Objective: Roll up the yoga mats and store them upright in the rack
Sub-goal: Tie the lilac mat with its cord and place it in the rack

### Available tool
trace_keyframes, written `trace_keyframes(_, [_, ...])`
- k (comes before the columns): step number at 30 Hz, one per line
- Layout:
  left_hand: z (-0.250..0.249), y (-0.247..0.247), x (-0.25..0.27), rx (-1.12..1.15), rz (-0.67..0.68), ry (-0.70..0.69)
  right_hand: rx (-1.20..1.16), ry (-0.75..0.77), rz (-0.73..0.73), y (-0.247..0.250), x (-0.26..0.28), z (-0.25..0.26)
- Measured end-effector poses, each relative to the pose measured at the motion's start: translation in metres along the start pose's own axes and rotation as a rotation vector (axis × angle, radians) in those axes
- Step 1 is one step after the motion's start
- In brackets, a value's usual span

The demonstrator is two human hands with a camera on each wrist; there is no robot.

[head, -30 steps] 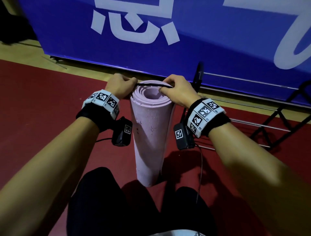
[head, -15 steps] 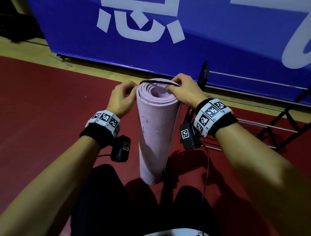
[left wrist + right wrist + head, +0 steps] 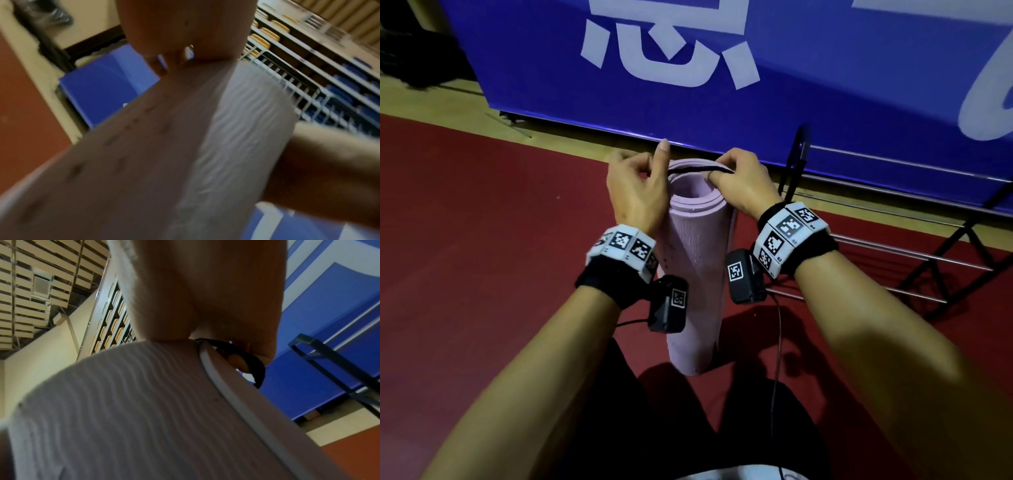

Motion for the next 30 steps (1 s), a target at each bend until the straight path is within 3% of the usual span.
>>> trace_keyframes(7, [0.001, -0.006, 0.011, 0.008, -0.185, 0.069, -0.042, -0.020, -0.012, 0.013, 0.009, -0.013])
trace_keyframes(10, [0.002, -0.010, 0.016, 0.052, -0.221, 0.169, -0.108, -0.026, -0.064, 0.015, 0.014, -0.019])
trace_keyframes(16, [0.007, -0.013, 0.020, 0.079, -0.288, 0.300, -0.219, 0.186, -0.326, 0.025, 0.030, -0.018])
trace_keyframes(22, [0.028, -0.015, 0.020, 0.144, -0.284, 0.560, -0.200, 0.271, -0.374, 0.014, 0.037, -0.015])
trace_keyframes(27, [0.029, -0.014, 0.021, 0.174, -0.281, 0.567, -0.208, 0.348, -0.397, 0.009, 0.044, -0.019])
trace_keyframes(30, [0.028, -0.016, 0.021, 0.162, -0.247, 0.517, -0.242, 0.334, -0.307, -0.003, 0.045, -0.030])
Point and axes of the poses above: each hand's wrist, its own x-axis away from the middle knuckle, its own y-axis out of the back of the hand, z = x × y, the point moved 6 cm from there along -x, towards the middle knuckle, and after that the axes turned 14 degrees about -x, right-handed, at the moved point
